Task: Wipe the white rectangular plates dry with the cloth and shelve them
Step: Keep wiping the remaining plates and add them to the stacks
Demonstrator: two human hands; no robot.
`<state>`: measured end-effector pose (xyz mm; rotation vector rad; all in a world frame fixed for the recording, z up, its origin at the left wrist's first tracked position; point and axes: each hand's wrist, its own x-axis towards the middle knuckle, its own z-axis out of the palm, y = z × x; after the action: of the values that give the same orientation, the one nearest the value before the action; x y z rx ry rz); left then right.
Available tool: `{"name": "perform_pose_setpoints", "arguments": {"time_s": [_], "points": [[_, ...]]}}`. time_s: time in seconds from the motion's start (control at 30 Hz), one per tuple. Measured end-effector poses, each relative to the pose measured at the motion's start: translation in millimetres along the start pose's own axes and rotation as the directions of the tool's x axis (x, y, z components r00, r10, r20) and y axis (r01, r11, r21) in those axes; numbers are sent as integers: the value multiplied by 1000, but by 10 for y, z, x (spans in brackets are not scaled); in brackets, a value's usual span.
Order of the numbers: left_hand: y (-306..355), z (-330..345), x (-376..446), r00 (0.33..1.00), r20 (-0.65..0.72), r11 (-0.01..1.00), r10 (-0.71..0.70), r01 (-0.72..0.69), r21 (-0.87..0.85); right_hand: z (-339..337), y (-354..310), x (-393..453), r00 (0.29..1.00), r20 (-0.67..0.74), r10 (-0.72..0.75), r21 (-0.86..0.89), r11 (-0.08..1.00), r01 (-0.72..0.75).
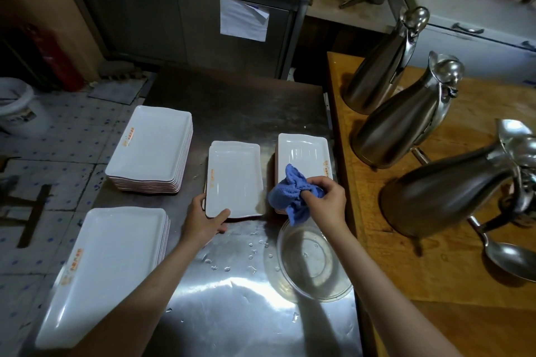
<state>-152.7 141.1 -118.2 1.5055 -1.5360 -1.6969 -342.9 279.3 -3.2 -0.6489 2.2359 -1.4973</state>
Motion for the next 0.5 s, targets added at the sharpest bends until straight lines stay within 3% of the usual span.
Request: {"name": "perform_pose_setpoints", "arguments": {"time_s": [0.2,0.5], "points": [[-62,71,86,996,-77,997,-44,39,-65,2,20,16,1000,-1,14,2,1000,-14],[-53,160,227,996,-70,985,-63,51,-167,12,12,33,1000,-6,16,-14,1000,-16]]}}
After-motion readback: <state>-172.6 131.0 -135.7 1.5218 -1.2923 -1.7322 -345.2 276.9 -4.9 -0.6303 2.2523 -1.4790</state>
